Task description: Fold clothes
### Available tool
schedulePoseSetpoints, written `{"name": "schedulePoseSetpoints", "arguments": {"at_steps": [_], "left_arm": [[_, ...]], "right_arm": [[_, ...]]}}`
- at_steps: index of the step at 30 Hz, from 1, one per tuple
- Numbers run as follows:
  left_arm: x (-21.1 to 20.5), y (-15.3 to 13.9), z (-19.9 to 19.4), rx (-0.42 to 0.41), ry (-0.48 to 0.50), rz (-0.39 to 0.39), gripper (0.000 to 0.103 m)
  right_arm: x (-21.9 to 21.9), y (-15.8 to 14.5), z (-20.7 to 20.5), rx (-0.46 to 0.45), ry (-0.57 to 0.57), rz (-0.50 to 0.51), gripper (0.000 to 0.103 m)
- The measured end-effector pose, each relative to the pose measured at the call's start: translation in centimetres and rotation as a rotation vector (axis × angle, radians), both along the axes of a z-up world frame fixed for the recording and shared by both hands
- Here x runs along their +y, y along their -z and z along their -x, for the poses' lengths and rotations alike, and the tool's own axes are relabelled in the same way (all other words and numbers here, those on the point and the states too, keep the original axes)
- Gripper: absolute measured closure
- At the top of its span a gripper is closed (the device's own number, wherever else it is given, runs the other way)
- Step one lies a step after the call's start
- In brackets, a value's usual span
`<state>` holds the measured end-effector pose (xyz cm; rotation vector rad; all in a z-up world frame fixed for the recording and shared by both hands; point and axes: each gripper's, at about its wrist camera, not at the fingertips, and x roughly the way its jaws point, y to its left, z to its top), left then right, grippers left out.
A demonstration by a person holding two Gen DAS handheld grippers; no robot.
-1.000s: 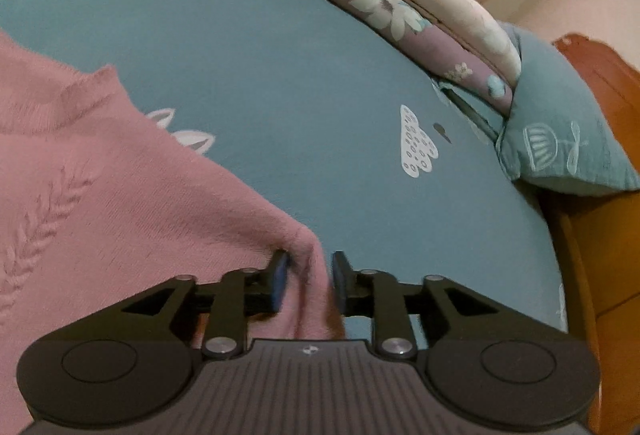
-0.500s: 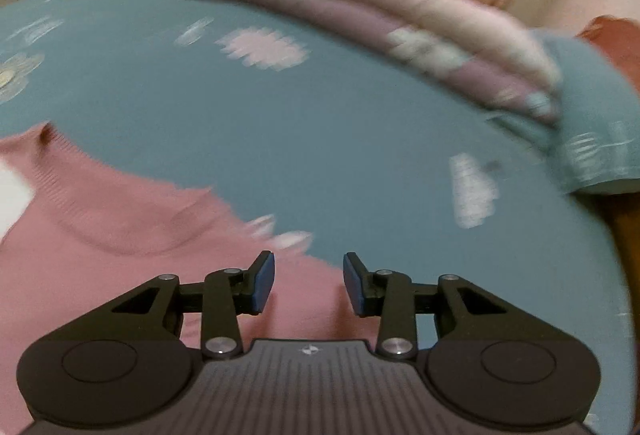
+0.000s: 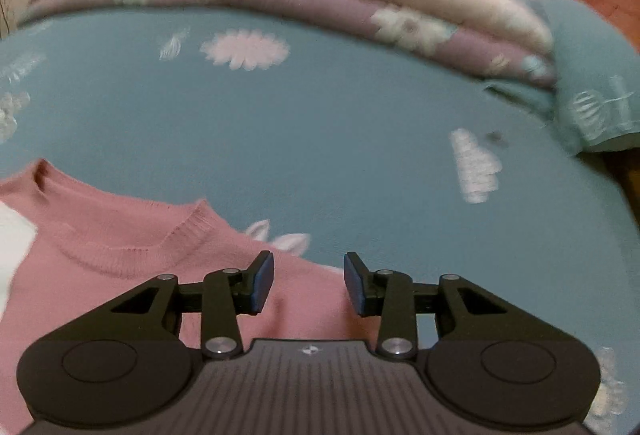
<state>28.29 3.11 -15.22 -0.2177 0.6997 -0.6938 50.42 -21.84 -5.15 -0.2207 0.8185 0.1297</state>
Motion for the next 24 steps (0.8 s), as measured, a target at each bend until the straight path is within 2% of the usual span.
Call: {"name": "schedulePoseSetpoints", "arguments": {"at_steps": [2,5,10,15,19,22,24], "left_arm": [[0.0,0.0,0.0,-0.001,0.000,-0.003,0.001],[-0.1,0.1,0.1,-0.002,0.000,-0.004,0.001],[-0.2,0.0,0.1,-0.006,0.000,-0.012,0.001],[-0.2,0.1,0.1,-0.006,-0.001,-0.008,0.001],[-0.2,0.1,0.1,-0.006,-0.001,-0.007,0.001],[-0.2,0.1,0.1,-0.005,-0.001,-0.007,0.001],[-0.1,0.1,0.0,-0.004,-0.001,-0.003,0.001]], "right_arm": [[-2.8,-1.2,2.3,-0.006,0.054,0.011,0.055],[-8.3,-1.3,6.3,0.018,0.146,0.033,0.055],[-16.3,1.9,13.0,0.100,0.293,-0.004,0.055],[-20.0,5.1,15.6,0.140,0.378,-0.050,0.055],[-19.4,6.2,15.5,0.137,0.295,-0.066,0.053],[-18.1,6.8,14.3,0.135,0.223,-0.014,0.047],[-18.1,7.5,13.4,0.158,0.202,-0.015,0.047]]}}
